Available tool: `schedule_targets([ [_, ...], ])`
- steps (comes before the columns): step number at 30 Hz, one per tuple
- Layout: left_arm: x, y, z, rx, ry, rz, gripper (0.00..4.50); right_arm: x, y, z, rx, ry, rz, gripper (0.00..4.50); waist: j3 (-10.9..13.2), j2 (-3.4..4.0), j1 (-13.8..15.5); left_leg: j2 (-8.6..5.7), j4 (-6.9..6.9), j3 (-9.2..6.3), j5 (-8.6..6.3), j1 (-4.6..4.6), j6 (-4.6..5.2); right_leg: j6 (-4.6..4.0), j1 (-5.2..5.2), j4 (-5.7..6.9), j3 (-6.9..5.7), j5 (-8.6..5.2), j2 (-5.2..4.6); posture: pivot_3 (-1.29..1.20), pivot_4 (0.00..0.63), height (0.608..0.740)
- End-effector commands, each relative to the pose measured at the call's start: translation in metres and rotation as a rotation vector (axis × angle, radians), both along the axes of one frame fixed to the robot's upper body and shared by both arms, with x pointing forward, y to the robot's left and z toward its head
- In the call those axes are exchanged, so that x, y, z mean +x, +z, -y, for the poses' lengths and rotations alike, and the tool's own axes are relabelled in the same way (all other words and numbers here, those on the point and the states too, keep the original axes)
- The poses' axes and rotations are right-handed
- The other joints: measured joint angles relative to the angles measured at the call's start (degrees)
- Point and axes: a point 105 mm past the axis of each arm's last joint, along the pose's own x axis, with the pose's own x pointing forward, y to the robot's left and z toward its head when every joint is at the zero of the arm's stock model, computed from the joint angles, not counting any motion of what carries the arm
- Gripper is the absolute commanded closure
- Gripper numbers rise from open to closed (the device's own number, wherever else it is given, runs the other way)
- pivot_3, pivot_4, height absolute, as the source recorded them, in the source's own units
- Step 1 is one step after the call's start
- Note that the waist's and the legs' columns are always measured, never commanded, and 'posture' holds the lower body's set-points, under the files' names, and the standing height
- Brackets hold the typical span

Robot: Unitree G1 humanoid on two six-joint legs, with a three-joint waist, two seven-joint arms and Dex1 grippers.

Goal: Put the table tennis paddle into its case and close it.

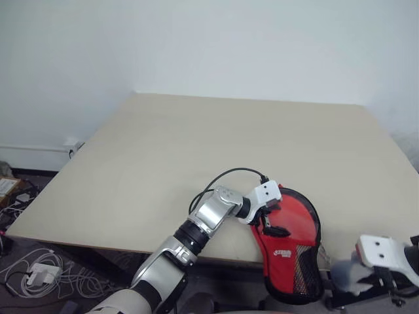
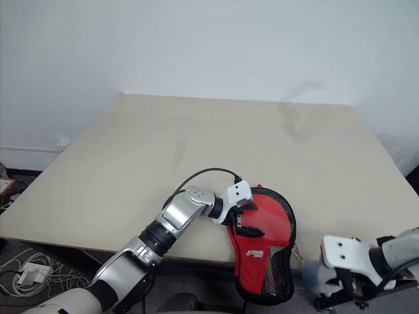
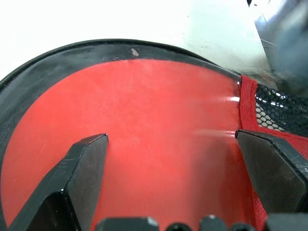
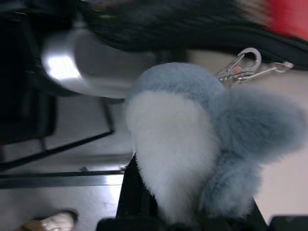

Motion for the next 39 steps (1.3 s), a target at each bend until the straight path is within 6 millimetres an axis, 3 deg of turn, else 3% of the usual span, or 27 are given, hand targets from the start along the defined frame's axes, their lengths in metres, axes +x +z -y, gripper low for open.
schedule_targets([
  [1,-0.010,-0.035,-0.013,0.111,0.030,-0.109,0.00,-0.016,0.000,-0.001,-0.011,0.038,-0.034,4.17,0.0,-0.05,0.0,0.00,0.00,0.00,0.00,0.00,0.00,0.00,0.00,0.00,0.00,0.00,0.00,0.00,0.000,0.716],
  [7,-0.011,-0.037,-0.014,0.111,0.036,-0.116,0.00,-0.063,-0.006,-0.013,0.016,0.138,-0.166,4.17,-0.1,-0.08,0.1,-0.01,0.01,0.00,-0.05,0.03,0.05,0.12,0.04,0.00,0.00,-0.07,-0.02,0.00,0.000,0.716],
  [12,-0.010,-0.036,-0.014,0.108,0.042,-0.114,0.00,-0.070,-0.001,-0.031,0.080,0.186,-0.180,4.17,-0.2,-0.27,0.1,-0.01,0.03,0.02,-0.06,0.07,0.06,0.29,0.08,0.00,0.03,-0.18,-0.02,0.00,0.000,0.716],
  [15,-0.008,-0.036,-0.014,0.106,0.046,-0.109,0.00,-0.052,-0.002,-0.045,0.130,0.133,-0.122,4.17,-0.2,-0.36,0.0,0.00,0.03,0.00,-0.06,0.07,0.06,0.12,0.06,0.00,0.02,-0.07,-0.02,0.00,0.000,0.716],
  [21,-0.006,-0.036,-0.016,0.112,0.049,-0.105,0.00,-0.031,-0.004,-0.046,0.133,0.079,-0.107,2.05,-0.3,-0.35,0.2,-0.01,0.08,-0.02,-0.06,0.05,0.06,0.08,0.04,0.01,0.01,-0.06,-0.03,0.00,0.000,0.716],
  [27,-0.003,-0.035,-0.019,0.113,0.047,-0.099,0.00,-0.036,0.007,-0.035,0.107,0.028,-0.130,0.01,-0.3,-0.38,0.0,-0.02,0.07,-0.01,-0.06,0.03,0.07,0.09,0.05,0.01,0.01,-0.06,-0.03,0.00,0.000,0.716],
  [32,0.002,-0.028,-0.022,0.082,0.050,-0.100,0.00,-0.022,0.025,-0.031,0.110,-0.009,-0.069,0.01,-0.3,-0.40,-0.2,0.01,0.08,0.02,-0.08,0.08,0.09,0.10,0.07,0.03,0.03,-0.06,-0.01,0.00,0.000,0.716],
  [39,0.021,0.008,-0.037,-0.040,0.087,-0.084,0.00,0.061,0.056,-0.033,0.271,-0.297,0.235,0.01,-0.2,-0.41,-1.0,0.08,0.01,0.02,-0.07,0.03,0.08,0.00,-0.07,0.05,0.04,0.00,0.02,0.00,0.000,0.716],
])
